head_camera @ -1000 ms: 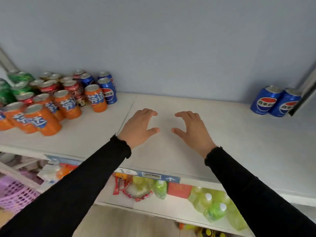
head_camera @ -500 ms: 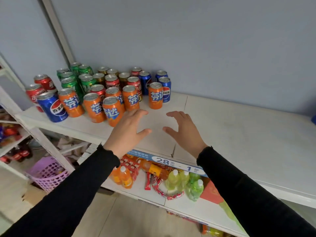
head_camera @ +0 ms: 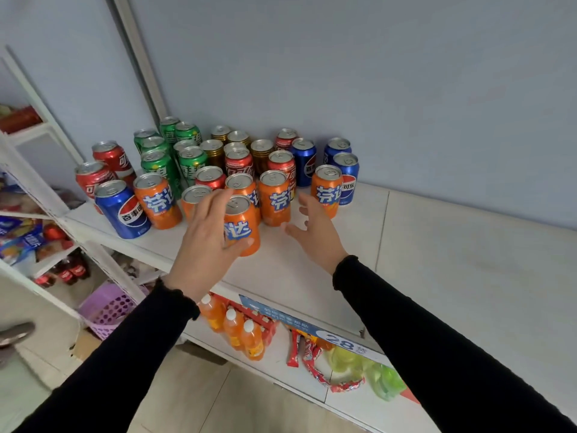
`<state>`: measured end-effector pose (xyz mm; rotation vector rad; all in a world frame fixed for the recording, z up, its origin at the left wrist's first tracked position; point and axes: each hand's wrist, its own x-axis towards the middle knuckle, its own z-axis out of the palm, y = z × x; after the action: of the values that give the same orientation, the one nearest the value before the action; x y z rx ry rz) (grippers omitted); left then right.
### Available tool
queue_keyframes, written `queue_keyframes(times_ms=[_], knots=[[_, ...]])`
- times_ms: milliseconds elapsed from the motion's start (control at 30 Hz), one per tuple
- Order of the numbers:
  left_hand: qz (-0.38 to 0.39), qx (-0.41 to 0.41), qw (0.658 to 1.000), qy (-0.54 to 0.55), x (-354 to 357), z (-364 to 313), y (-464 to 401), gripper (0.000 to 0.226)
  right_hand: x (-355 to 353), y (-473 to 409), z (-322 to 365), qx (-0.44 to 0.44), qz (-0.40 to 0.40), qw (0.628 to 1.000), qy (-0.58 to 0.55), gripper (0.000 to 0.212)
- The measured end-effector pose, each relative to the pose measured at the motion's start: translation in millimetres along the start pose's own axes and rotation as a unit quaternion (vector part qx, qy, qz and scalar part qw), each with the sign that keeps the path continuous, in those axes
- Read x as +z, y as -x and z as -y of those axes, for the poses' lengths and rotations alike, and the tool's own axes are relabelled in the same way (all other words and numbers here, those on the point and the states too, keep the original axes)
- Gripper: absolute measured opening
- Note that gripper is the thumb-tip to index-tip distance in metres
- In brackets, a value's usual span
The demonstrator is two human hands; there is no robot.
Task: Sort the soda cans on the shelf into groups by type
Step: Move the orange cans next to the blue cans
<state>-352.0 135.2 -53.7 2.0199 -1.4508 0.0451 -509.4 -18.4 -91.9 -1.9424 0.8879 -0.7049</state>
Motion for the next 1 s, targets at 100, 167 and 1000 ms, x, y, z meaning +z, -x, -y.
queue_keyframes(times_ms=[100,167,1000], knots=[[0.022,-0.006,1.000,0.019,7,12,-7,0.093,12,-17,3,0.016,-0.011,0.998,-0.059,0.069],[0.030,-0.006,0.999,0.033,10,17,-12,0.093,18,-27,4,0.018,-0.006,0.996,-0.085,0.069],[0.172,0.178,0.940,0.237,71,-60,-41,0.078,-79,91,-29,0.132,-0.304,0.943,-0.041,0.064]])
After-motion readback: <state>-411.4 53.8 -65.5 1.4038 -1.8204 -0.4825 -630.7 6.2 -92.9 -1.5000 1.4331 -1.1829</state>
